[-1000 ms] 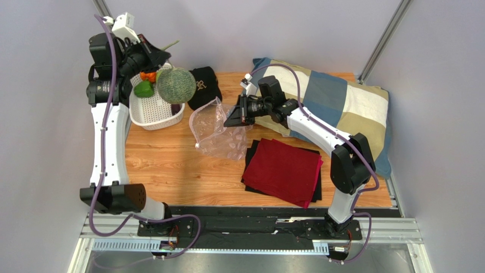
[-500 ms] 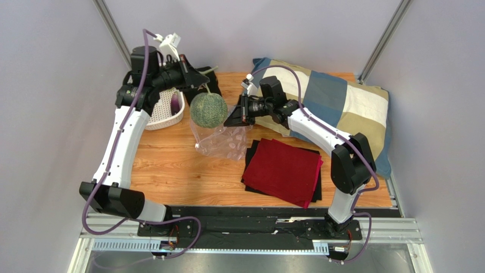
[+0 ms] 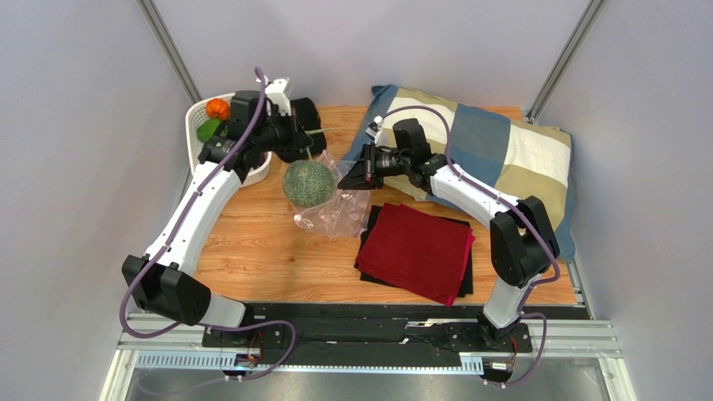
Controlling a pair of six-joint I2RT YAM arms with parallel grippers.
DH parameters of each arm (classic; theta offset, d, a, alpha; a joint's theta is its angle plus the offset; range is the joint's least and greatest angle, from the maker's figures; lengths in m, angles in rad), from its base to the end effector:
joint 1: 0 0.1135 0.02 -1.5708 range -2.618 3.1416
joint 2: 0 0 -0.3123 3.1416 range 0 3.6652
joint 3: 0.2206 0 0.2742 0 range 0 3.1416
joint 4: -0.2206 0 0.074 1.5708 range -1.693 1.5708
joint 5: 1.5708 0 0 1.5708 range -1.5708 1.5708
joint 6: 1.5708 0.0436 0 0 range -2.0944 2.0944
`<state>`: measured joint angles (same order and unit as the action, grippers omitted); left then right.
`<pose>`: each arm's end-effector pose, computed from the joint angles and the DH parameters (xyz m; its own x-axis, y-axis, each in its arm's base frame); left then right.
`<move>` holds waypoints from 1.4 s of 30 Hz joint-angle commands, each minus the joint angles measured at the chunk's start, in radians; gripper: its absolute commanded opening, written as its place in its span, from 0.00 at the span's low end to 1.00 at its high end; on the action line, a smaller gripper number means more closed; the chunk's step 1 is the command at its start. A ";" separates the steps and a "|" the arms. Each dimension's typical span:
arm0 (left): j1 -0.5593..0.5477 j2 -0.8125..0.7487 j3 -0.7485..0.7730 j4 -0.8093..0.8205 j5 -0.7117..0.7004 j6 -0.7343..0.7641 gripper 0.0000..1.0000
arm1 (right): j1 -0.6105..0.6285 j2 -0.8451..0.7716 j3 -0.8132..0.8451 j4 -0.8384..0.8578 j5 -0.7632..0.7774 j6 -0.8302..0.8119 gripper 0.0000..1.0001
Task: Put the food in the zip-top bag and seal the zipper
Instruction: Place the fake fruit in the zipper food storage bag.
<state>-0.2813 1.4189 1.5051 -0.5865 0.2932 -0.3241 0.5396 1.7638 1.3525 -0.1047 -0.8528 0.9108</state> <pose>0.3190 -0.1053 0.4495 -0.5991 -0.1442 -0.7876 0.3361 0.8475 -0.4108 0.3593 0.2534 0.3174 -0.9705 0.0246 -0.2397 -0.2174 0.3400 0.9150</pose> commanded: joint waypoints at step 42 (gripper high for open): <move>-0.260 0.193 0.001 0.203 0.086 -0.348 0.00 | -0.164 -0.240 -0.355 -0.125 0.052 -0.213 0.00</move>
<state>-0.5682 1.5818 1.5341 -0.4496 0.3584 -0.5888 0.3782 1.5715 1.0313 -0.1951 -0.8181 0.7486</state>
